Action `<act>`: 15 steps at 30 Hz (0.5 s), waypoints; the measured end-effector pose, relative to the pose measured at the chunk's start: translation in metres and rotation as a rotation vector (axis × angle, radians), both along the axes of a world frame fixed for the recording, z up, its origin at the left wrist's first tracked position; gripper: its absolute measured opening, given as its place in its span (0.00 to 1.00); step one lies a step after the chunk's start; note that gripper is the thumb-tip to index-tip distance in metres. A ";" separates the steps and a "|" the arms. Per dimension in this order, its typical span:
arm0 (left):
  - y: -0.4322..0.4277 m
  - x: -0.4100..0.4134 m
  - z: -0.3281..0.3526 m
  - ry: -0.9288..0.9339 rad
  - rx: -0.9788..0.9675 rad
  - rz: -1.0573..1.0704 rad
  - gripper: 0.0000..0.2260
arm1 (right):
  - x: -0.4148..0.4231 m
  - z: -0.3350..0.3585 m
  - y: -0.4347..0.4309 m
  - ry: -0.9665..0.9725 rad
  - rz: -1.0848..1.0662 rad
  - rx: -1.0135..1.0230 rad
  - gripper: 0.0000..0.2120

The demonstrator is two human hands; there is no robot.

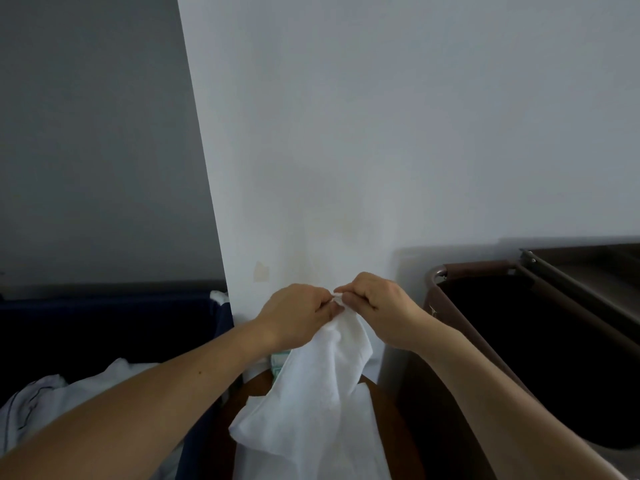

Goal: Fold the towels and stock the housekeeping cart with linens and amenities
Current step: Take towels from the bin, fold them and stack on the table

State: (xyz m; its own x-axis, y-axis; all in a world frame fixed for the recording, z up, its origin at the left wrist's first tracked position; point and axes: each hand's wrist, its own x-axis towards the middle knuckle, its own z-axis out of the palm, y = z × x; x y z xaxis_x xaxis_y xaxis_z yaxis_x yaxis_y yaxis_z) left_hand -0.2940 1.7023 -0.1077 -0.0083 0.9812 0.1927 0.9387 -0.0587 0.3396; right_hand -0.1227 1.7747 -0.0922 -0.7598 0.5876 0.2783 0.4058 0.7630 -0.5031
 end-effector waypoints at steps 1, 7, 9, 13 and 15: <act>-0.001 -0.001 0.000 0.013 -0.004 -0.003 0.20 | 0.000 -0.001 -0.001 -0.014 0.010 0.006 0.14; 0.000 0.001 0.000 0.154 0.025 -0.001 0.21 | -0.004 -0.004 0.002 -0.036 -0.043 0.081 0.14; 0.001 0.000 0.000 0.115 0.005 0.001 0.21 | -0.003 -0.005 0.001 -0.030 -0.033 0.087 0.14; 0.002 -0.006 -0.001 -0.056 -0.038 -0.006 0.19 | 0.002 -0.008 -0.001 0.008 0.045 0.069 0.14; 0.003 -0.007 0.000 -0.066 -0.056 -0.033 0.19 | 0.003 -0.010 0.001 0.062 0.045 0.061 0.11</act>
